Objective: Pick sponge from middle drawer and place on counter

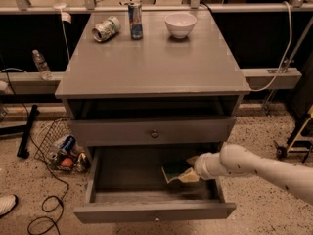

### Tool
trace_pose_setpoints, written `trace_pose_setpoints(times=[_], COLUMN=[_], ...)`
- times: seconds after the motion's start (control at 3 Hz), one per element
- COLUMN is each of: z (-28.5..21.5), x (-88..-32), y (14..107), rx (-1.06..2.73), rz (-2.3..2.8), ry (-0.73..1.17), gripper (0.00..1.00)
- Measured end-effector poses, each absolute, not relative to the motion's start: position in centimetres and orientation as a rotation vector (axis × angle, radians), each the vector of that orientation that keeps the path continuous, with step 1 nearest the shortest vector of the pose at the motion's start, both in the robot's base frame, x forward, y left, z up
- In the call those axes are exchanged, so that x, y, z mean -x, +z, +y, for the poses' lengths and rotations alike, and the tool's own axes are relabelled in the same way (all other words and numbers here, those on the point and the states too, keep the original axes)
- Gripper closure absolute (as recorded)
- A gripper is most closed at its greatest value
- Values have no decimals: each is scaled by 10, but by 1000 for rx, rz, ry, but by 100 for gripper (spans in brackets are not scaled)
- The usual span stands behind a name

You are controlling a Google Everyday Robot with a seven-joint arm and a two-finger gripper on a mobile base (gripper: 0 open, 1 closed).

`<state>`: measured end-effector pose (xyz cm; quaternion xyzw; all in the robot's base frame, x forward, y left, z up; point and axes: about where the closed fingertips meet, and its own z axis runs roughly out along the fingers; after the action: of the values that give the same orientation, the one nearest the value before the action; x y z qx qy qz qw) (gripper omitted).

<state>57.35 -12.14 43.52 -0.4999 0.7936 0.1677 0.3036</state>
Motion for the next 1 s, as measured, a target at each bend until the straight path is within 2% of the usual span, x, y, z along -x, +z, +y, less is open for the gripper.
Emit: trace_pose_setpoints(times=[0.67, 1.0], z=[-162, -169], x=[-555, -541], y=[482, 515], rx=[1322, 1355], rz=[2131, 2073], ry=[442, 543], gripper=[100, 100])
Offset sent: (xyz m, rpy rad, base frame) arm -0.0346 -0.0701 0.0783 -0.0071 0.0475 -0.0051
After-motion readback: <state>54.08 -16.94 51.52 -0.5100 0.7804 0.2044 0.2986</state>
